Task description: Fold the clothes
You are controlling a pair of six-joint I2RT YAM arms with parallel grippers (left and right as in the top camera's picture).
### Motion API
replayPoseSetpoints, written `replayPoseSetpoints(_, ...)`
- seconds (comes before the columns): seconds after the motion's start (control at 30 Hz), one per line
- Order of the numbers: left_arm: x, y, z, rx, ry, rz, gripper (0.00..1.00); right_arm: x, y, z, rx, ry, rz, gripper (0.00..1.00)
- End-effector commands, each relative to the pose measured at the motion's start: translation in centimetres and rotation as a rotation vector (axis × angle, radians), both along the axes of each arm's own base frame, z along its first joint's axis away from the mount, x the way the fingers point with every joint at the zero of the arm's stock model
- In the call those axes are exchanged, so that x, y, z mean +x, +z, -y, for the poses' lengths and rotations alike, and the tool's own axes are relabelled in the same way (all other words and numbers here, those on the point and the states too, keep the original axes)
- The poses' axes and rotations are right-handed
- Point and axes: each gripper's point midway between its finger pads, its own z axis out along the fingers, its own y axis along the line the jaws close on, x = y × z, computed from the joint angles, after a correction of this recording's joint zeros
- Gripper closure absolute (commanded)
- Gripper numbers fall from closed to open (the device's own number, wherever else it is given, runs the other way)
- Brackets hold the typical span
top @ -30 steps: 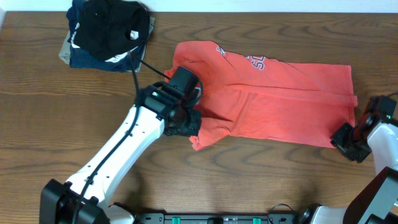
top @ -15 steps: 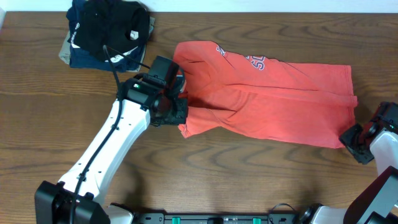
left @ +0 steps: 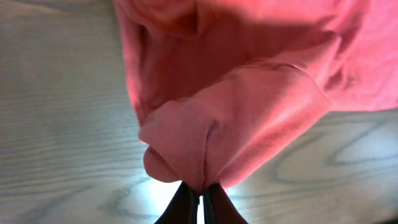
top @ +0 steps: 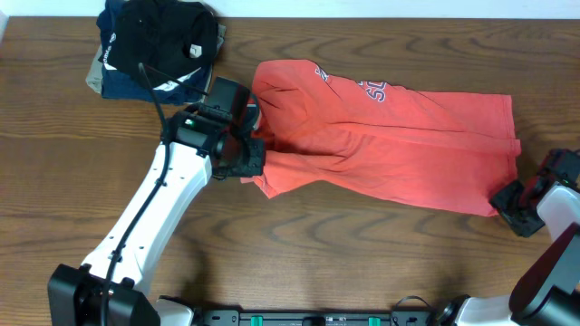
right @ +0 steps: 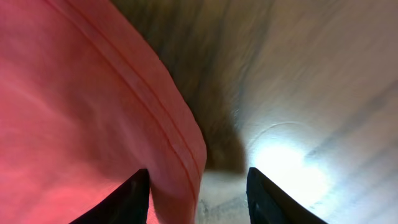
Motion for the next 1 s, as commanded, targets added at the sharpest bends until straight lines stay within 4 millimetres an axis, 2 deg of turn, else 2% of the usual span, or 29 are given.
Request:
replayPoseSetpoints(0.0,1.2,1.3,-1.0,0.01,0.022,0.051,0.93,-0.4,-1.0,-0.3,0.033,0.006,-0.018,0.51)
replayPoseSetpoints(0.07,1.4,1.3,-1.3,0.009,0.034,0.054,0.94,-0.4,-1.2,-0.3,0.034,0.006,-0.021,0.53)
replayPoseSetpoints(0.2,1.8,1.3,-2.2,0.013,0.046,0.062,0.94,-0.2,-1.2,-0.1,0.029,0.006,-0.012,0.73)
replayPoseSetpoints(0.27,2.0,1.4,-2.6,0.012,0.062,0.064,0.94,-0.2,-1.1,-0.3,0.038,0.006,-0.013,0.99)
replayPoseSetpoints(0.4,2.4,2.2,-3.6,0.009,0.093,0.079,0.94,0.5,0.0,-1.5,0.136,0.012,0.034,0.99)
replayPoseSetpoints(0.53,2.2,3.1,-4.0,0.01,0.092,0.093,0.94,0.3,2.7,-1.4,0.175,0.057,-0.012,0.99)
replayPoseSetpoints(0.63,2.1,3.3,-3.2,0.009,0.055,0.111,0.94,0.5,4.9,-1.8,0.213,0.093,-0.034,0.99)
replayPoseSetpoints(0.73,2.9,3.5,-1.4,-0.005,0.012,0.154,0.94,1.9,6.4,-2.5,0.235,0.14,0.003,0.99)
replayPoseSetpoints(0.8,3.8,3.5,-0.6,0.0,-0.006,0.193,0.94,2.8,6.8,-2.3,0.206,0.158,0.018,0.99)
replayPoseSetpoints(0.97,5.8,2.9,-0.2,0.029,-0.004,0.245,0.94,4.3,7.2,-1.7,0.153,0.176,0.06,0.99)
